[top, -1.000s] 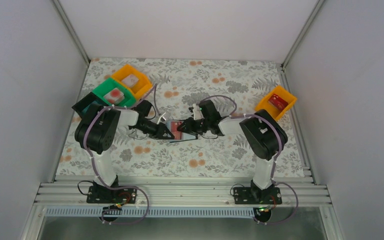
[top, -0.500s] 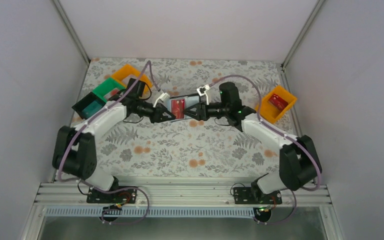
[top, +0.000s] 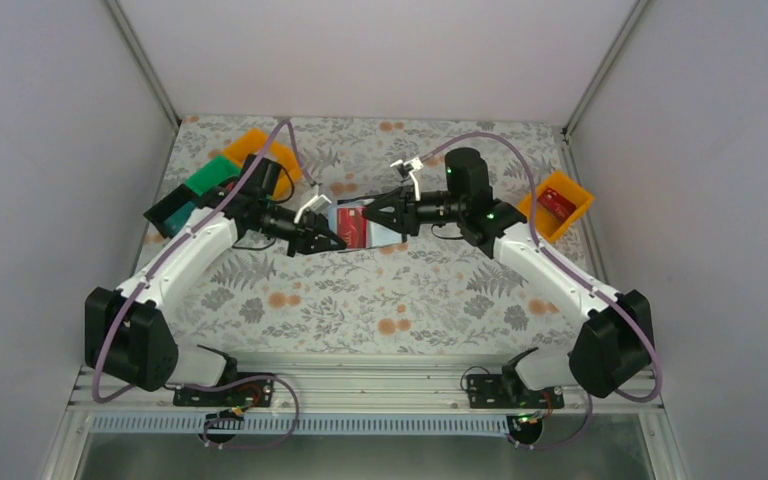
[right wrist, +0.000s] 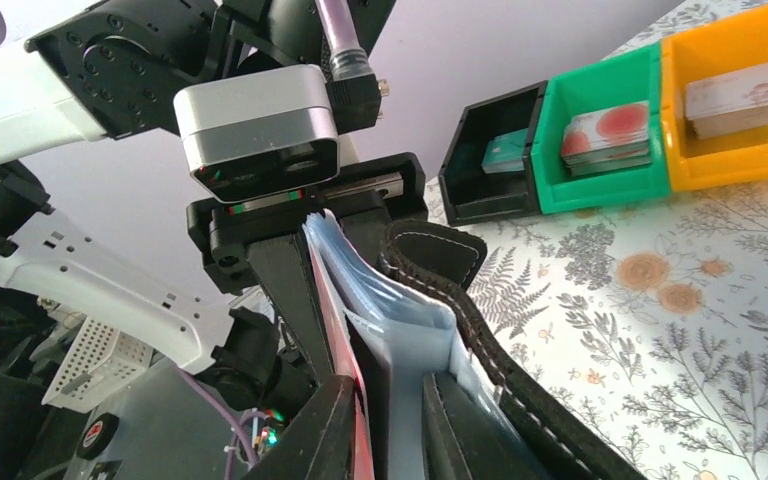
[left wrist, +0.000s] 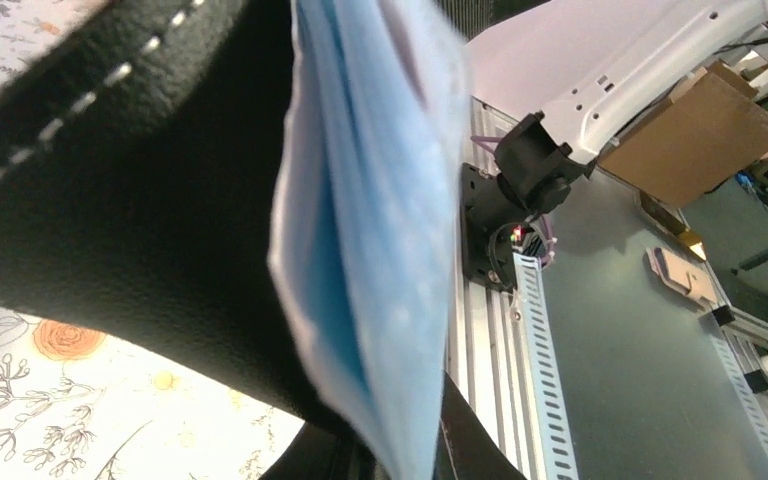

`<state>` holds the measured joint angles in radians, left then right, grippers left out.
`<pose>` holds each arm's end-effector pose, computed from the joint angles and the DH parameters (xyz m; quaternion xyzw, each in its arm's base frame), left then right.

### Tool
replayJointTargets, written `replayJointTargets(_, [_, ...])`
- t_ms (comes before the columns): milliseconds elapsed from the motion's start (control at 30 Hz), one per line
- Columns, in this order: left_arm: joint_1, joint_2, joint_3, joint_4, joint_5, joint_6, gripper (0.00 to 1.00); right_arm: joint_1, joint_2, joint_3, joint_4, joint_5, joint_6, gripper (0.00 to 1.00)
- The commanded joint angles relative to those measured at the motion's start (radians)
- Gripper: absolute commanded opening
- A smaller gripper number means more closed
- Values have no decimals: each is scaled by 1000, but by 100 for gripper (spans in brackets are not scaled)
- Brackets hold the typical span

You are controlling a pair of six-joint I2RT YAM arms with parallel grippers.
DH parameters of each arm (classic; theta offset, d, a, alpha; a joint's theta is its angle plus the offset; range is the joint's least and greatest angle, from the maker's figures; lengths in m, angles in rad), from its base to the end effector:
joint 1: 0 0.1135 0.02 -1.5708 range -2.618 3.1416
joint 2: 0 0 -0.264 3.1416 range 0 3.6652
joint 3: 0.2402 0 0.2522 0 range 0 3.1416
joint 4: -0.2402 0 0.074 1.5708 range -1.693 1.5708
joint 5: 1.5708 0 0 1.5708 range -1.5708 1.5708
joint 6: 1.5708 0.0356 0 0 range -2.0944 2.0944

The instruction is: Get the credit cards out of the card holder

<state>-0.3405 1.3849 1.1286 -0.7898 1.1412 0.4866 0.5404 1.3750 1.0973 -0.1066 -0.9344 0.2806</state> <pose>0.2417 -0.1200 0.2920 0.4549 0.6880 -0.5043 0.2558 0.2501 0.1835 0.3273 -0.3456 0.7014 0.5416 0.3087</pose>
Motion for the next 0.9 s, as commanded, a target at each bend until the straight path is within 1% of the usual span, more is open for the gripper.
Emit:
replayJointTargets(0, [-14, -62, 12, -3, 93, 80, 2, 53, -29, 23, -20, -4, -25, 20])
replayJointTargets(133, [-13, -83, 2, 9, 93, 70, 2, 104, -22, 35, -33, -7, -43, 20])
replayJointTargets(167, [-12, -87, 3, 9, 95, 69, 2, 117, -21, 38, -40, -5, -51, 17])
replayJointTargets(233, [-13, -93, 0, 10, 97, 67, 2, 129, -33, 32, -31, -5, -57, 6])
replayJointTargets(300, [-11, -103, -7, 12, 98, 67, 3, 128, -66, 25, -22, 22, -59, 4])
replayJointTargets(333, [-12, -109, -10, 12, 99, 68, 6, 128, -81, 22, -25, 34, -63, 4])
replayJointTargets(433, [-11, -115, -8, -17, 130, 103, 24, 127, -96, 26, -35, 33, -75, 4])
replayJointTargets(500, [-10, -116, -1, -31, 153, 120, 31, 127, -88, 38, -69, 33, -92, 4])
replayJointTargets(567, [-9, -119, 1, -40, 164, 127, 33, 127, -86, 47, -103, 35, -117, 4])
replayJointTargets(767, [5, -125, -5, -54, 169, 142, 35, 125, -90, 86, -242, 46, -240, 4])
replayJointTargets(867, [5, -123, -7, -70, 192, 168, 36, 125, -79, 102, -286, 44, -266, 4])
